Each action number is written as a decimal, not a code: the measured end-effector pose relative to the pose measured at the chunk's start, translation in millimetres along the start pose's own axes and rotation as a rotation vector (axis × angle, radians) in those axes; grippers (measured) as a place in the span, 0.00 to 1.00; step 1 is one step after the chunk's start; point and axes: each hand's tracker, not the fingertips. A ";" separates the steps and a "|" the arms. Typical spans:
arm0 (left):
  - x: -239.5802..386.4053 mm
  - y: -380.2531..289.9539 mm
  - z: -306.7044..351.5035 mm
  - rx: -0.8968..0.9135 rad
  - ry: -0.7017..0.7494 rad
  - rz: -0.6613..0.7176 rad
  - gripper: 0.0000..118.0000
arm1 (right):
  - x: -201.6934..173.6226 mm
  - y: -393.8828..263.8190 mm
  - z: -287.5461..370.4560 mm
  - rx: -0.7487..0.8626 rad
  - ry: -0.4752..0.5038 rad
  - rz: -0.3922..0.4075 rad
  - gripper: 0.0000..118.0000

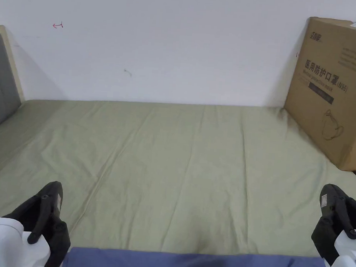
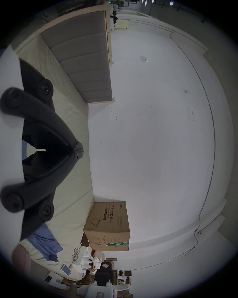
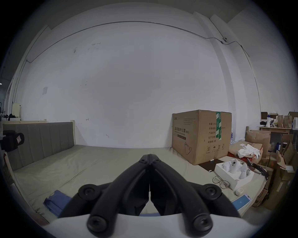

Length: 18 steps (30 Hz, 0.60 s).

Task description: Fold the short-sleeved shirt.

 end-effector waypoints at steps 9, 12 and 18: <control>-121.7 -26.3 -109.4 -0.704 -0.591 0.648 0.00 | 9.8 3.1 -4.7 -0.164 0.054 -0.066 0.00; -149.8 -84.2 -129.4 -0.838 -0.623 0.748 0.05 | 8.8 0.0 -3.8 -0.216 0.077 -0.098 0.00; -168.2 -178.0 -136.5 -1.049 -0.595 0.818 0.97 | -2.7 -6.0 -15.2 -0.312 0.090 -0.075 0.00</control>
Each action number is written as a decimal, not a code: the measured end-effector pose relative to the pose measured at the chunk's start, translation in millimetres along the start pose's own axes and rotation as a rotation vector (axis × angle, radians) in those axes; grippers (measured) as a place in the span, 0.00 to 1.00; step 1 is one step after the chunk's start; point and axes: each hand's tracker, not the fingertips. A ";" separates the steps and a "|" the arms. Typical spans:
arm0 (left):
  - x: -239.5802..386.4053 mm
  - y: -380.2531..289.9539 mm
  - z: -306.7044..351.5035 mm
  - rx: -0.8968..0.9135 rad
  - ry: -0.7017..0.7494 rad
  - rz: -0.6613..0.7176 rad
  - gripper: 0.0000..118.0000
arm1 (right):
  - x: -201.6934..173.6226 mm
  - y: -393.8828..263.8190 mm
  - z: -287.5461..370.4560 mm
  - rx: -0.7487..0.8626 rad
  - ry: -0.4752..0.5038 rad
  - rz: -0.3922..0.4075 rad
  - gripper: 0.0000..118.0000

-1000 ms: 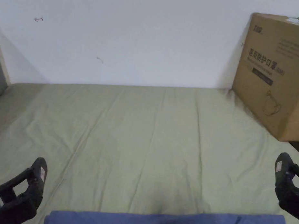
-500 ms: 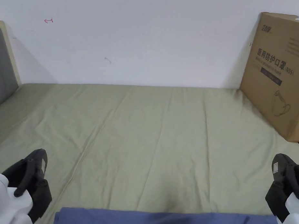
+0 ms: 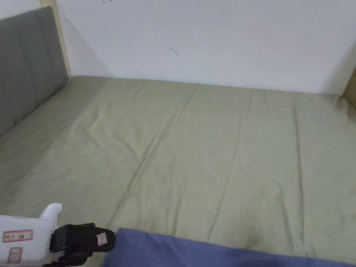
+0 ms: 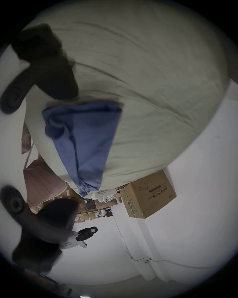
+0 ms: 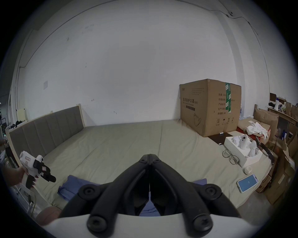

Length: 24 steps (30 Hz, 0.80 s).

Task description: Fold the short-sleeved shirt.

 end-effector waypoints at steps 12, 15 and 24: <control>-79.6 -3.1 -64.3 0.021 -0.388 0.319 1.00 | -50.1 -1.2 -24.7 -0.139 0.108 0.131 0.00; -65.6 -1.3 -78.9 -0.017 -0.300 0.221 0.64 | -63.1 0.1 -28.9 -0.156 0.148 0.138 0.00; -5.9 4.2 -74.4 -0.047 0.187 -0.014 0.05 | -76.5 1.5 -26.1 -0.150 0.254 0.208 0.00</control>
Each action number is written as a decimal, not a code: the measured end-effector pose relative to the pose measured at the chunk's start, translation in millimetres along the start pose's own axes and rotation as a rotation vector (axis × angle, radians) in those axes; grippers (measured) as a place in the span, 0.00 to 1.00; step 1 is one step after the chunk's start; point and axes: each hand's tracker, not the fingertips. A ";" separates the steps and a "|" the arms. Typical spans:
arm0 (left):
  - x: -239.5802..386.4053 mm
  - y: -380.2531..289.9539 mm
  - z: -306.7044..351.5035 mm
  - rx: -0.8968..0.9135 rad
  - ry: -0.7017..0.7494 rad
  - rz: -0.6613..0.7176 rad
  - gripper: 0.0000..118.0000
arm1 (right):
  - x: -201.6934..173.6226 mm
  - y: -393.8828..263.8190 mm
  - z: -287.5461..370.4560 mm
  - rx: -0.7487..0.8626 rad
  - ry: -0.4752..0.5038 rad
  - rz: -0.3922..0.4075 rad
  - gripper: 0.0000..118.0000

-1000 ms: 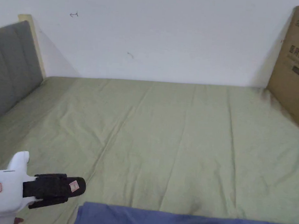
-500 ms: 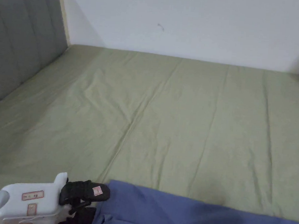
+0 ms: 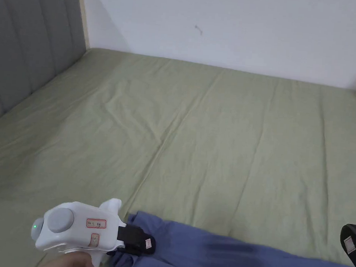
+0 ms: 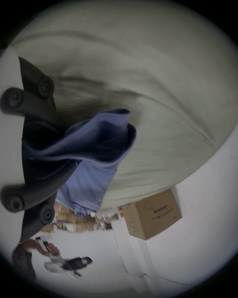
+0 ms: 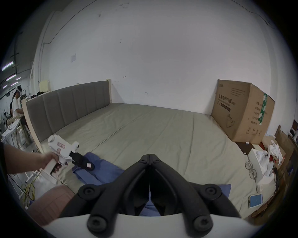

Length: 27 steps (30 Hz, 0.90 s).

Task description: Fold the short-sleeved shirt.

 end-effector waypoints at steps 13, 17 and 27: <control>110.8 -3.3 44.9 0.082 0.390 -0.232 0.06 | 33.7 -25.3 22.8 0.013 0.001 -0.075 0.00; 176.0 -14.4 -26.1 -0.003 0.061 -0.190 0.18 | 52.2 -31.2 36.6 0.008 -0.034 -0.122 0.00; 212.0 -14.9 -53.3 0.035 0.149 -0.267 0.92 | 86.0 -42.9 54.6 0.025 -0.106 -0.219 0.00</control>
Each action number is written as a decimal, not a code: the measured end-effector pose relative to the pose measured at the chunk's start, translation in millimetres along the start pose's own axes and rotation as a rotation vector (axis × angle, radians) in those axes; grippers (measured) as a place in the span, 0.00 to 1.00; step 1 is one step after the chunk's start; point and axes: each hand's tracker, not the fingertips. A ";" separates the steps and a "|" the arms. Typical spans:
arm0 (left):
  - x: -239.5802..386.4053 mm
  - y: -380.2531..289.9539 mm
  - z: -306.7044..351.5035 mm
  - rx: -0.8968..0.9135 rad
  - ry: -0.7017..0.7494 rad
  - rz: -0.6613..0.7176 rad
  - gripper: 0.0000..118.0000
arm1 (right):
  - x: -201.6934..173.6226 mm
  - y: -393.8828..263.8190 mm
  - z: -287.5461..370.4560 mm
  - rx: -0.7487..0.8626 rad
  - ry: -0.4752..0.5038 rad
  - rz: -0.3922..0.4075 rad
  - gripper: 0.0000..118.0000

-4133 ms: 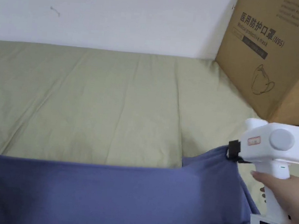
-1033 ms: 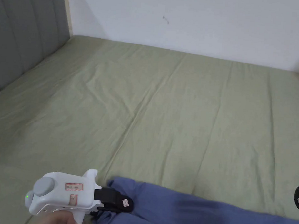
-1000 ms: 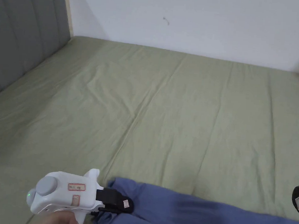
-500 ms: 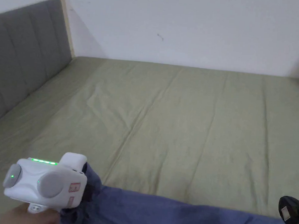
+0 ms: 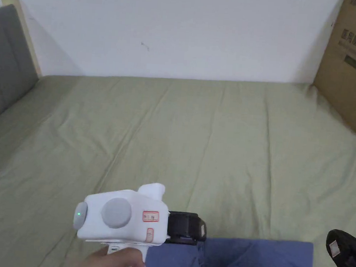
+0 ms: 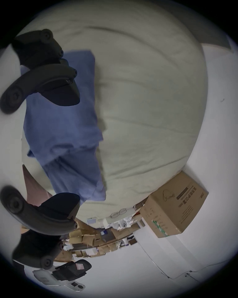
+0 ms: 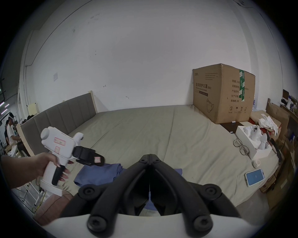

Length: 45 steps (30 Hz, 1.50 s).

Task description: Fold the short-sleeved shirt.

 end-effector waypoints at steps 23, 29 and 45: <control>43.9 -42.5 -74.2 -0.252 -0.517 0.056 0.01 | 12.6 -10.7 -0.8 -0.054 -0.012 0.007 0.00; -26.9 -18.2 16.3 -0.003 -0.511 0.093 0.01 | -1.2 0.0 -2.2 -0.036 0.025 0.040 0.00; -233.9 -63.9 -0.9 -0.135 -0.692 0.656 1.00 | -66.8 6.7 -33.7 -0.186 0.132 0.228 0.00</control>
